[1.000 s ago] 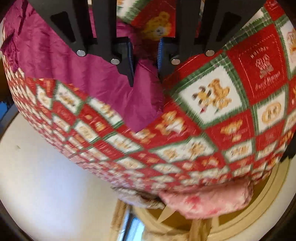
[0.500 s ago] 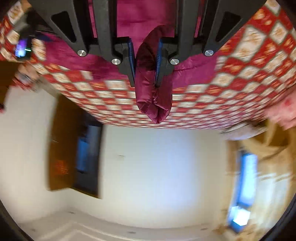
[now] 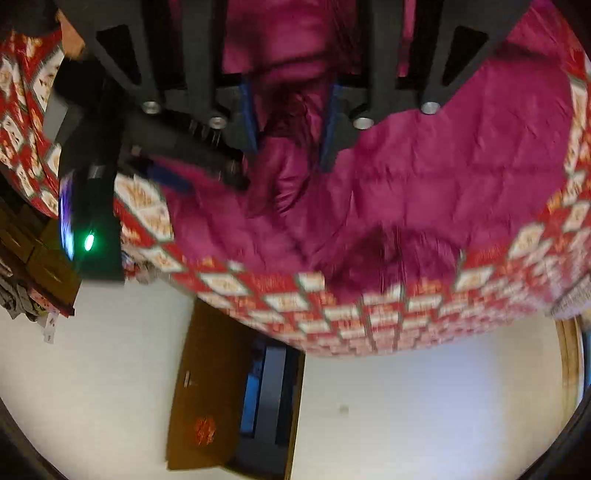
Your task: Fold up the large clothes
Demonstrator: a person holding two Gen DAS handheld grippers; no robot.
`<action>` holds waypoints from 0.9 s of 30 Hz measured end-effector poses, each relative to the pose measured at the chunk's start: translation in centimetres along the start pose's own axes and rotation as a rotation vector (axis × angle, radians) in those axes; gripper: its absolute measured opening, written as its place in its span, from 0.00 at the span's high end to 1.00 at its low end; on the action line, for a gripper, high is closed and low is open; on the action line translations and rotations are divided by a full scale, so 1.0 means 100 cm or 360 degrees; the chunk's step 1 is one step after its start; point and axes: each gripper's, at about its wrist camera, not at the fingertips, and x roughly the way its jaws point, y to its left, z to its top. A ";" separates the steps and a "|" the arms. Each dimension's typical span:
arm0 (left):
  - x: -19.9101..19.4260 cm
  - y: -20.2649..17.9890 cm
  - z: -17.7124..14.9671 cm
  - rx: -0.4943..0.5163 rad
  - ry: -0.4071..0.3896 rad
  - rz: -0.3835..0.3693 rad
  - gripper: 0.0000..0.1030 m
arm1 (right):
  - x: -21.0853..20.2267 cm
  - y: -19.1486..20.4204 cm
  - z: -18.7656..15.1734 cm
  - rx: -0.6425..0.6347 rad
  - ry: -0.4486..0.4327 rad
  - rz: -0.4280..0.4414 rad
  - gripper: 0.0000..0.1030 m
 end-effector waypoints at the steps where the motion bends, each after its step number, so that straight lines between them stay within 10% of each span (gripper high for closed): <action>1: -0.005 -0.002 -0.006 0.0010 -0.0003 0.0010 0.56 | 0.000 0.000 0.000 0.0004 -0.0001 0.0003 0.27; 5: -0.035 -0.001 -0.021 0.0030 -0.0082 0.0042 0.24 | 0.000 0.000 0.000 0.0000 0.0003 -0.0005 0.27; 9: -0.069 0.017 -0.030 0.0000 -0.0148 0.0016 0.21 | -0.001 0.000 0.001 -0.0001 0.0007 -0.0009 0.28; 18: -0.078 0.123 0.004 -0.0259 -0.0150 0.0568 0.21 | -0.096 0.019 0.008 0.0018 -0.0294 0.0032 0.38; 22: -0.049 0.149 0.023 -0.0301 -0.0075 0.0768 0.21 | -0.086 0.091 0.019 -0.0311 -0.0182 0.0181 0.38; 27: -0.020 0.163 0.014 -0.0229 -0.0014 0.1004 0.21 | -0.019 0.121 0.011 -0.0443 0.0063 0.0066 0.62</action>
